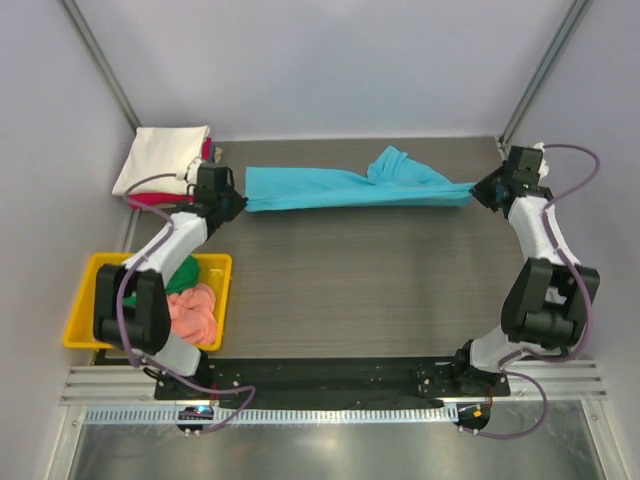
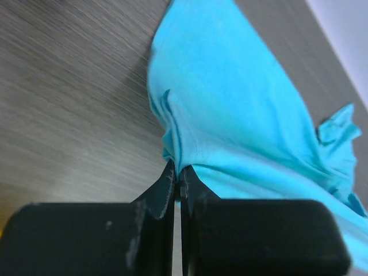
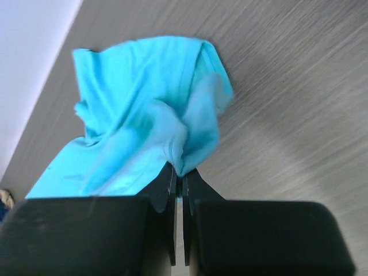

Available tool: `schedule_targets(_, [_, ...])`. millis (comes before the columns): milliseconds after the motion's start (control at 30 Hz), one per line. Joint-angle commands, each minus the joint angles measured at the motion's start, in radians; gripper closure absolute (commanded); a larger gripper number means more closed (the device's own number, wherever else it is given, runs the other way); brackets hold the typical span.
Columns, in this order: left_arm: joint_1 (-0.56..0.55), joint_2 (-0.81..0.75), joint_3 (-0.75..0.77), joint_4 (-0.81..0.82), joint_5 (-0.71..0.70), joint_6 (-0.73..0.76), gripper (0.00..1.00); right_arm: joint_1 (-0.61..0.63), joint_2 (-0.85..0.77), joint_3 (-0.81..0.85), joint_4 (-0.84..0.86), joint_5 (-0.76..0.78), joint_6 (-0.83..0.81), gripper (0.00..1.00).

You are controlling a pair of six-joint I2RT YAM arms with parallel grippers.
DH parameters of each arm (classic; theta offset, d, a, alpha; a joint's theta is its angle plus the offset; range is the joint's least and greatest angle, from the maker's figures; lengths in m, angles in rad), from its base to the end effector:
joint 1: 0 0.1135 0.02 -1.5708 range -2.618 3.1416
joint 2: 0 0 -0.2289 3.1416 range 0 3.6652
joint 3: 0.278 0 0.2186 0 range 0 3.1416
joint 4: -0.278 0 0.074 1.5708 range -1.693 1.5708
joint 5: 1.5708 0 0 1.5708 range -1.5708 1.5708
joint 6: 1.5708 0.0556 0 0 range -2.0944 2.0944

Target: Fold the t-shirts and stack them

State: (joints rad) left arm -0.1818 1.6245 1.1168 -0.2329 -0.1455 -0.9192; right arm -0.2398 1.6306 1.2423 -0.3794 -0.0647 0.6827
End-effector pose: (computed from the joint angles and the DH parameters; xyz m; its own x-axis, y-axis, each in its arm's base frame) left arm 0.3362 -0.0536 0.2052 -0.4610 -0.7151 -0.5254 -0.4830 0.6989 -0.5275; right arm 0.3351 -0.0782 0.2280 -0.4024 0.7465 -0.5299 0.5744 0.6566 0.4888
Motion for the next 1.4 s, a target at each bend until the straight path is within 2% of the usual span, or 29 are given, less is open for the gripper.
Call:
schedule_targets(0, [0.013, -0.147, -0.095, -0.057, -0.088, -0.035, 1.0, -0.027, -0.147, -0.087, -0.085, 0.094, -0.032, 0.99])
schedule_targets(33, [0.013, -0.182, -0.18, -0.025, -0.077, -0.044, 1.0, -0.029, -0.173, -0.18, -0.082, 0.086, -0.029, 0.99])
schedule_targets(133, [0.004, -0.193, -0.291, 0.006, -0.002, -0.067, 1.0, -0.029, -0.176, -0.326, -0.041, 0.078, -0.026, 0.99])
schedule_targets(333, [-0.038, -0.241, -0.457, 0.027, 0.023, -0.083, 1.0, -0.085, -0.169, -0.486, -0.015, 0.117, -0.017, 0.99])
schedule_targets(767, [-0.077, -0.36, -0.548, -0.031, 0.061, -0.093, 1.0, -0.196, -0.379, -0.561, -0.082, 0.161, -0.035, 0.98])
schedule_targets(900, [-0.087, -0.426, -0.555, -0.095, 0.07, -0.102, 0.99, -0.222, -0.434, -0.586, -0.134, 0.169, -0.046, 0.91])
schedule_targets(1000, [-0.088, -0.5, -0.554, -0.161, 0.087, -0.11, 0.99, -0.237, -0.497, -0.607, -0.15, 0.161, -0.051, 0.72])
schedule_targets(1033, [-0.09, -0.524, -0.555, -0.173, 0.09, -0.11, 0.96, -0.237, -0.508, -0.607, -0.157, 0.155, -0.051, 0.56])
schedule_targets(1100, [-0.09, -0.584, -0.555, -0.203, 0.101, -0.11, 0.81, -0.237, -0.535, -0.598, -0.171, 0.131, -0.028, 0.43])
schedule_targets(1133, [-0.09, -0.6, -0.552, -0.203, 0.112, -0.107, 0.5, -0.237, -0.543, -0.592, -0.171, 0.117, -0.017, 0.37])
schedule_targets(1167, [-0.09, -0.613, -0.548, -0.203, 0.116, -0.104, 0.4, -0.237, -0.548, -0.583, -0.159, 0.103, 0.004, 0.31])
schedule_targets(1233, [-0.09, -0.646, -0.509, -0.227, 0.115, -0.087, 0.22, -0.237, -0.537, -0.529, -0.127, 0.031, 0.006, 0.28])
schedule_targets(1367, [-0.088, -0.67, -0.399, -0.318, 0.086, -0.021, 0.16, -0.187, -0.463, -0.367, -0.07, -0.024, -0.035, 0.26])
